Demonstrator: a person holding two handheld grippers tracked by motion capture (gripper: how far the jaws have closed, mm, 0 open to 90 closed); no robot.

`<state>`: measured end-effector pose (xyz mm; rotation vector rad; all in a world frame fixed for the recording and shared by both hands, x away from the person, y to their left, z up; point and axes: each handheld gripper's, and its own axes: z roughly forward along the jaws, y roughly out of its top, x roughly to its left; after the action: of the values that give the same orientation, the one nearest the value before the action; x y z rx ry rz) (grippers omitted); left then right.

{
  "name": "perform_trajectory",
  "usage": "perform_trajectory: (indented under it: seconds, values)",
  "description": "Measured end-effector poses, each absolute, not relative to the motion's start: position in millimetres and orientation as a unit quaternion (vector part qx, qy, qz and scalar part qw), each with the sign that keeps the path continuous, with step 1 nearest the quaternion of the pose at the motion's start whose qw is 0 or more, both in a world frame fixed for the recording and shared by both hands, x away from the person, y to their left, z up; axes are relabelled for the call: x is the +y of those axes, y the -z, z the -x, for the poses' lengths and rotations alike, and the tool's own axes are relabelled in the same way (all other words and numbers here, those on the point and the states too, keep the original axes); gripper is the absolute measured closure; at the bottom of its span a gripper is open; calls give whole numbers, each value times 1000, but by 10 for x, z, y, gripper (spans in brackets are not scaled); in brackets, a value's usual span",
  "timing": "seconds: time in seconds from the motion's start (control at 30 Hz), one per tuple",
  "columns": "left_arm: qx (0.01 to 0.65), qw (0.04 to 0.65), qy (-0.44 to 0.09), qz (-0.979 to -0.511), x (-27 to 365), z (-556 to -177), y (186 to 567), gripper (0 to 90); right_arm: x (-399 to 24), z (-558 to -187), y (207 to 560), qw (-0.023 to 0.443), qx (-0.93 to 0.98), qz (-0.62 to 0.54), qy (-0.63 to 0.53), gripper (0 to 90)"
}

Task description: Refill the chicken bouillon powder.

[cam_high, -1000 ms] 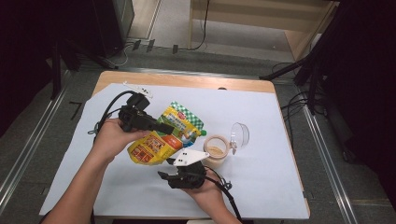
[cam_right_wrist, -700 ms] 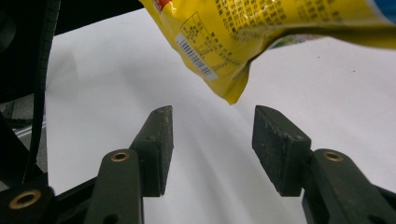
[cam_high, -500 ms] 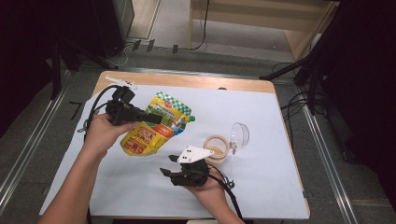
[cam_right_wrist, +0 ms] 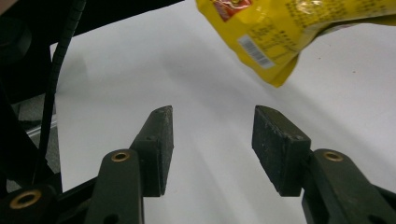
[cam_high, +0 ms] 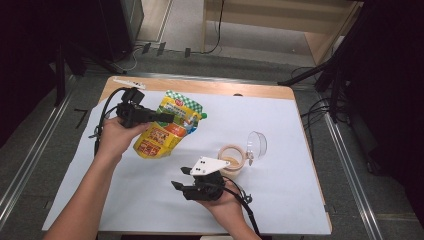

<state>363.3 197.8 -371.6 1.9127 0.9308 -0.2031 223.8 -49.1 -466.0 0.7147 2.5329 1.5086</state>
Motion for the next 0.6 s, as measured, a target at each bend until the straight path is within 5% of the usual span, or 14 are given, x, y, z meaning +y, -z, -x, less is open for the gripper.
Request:
perform_trajectory:
  seconds: [0.6]
  values:
    - [381, 480, 86, -786, 2116, -3645, 3911, 886, -561, -2235, 4617, 56, 831, -238, -500, 501]
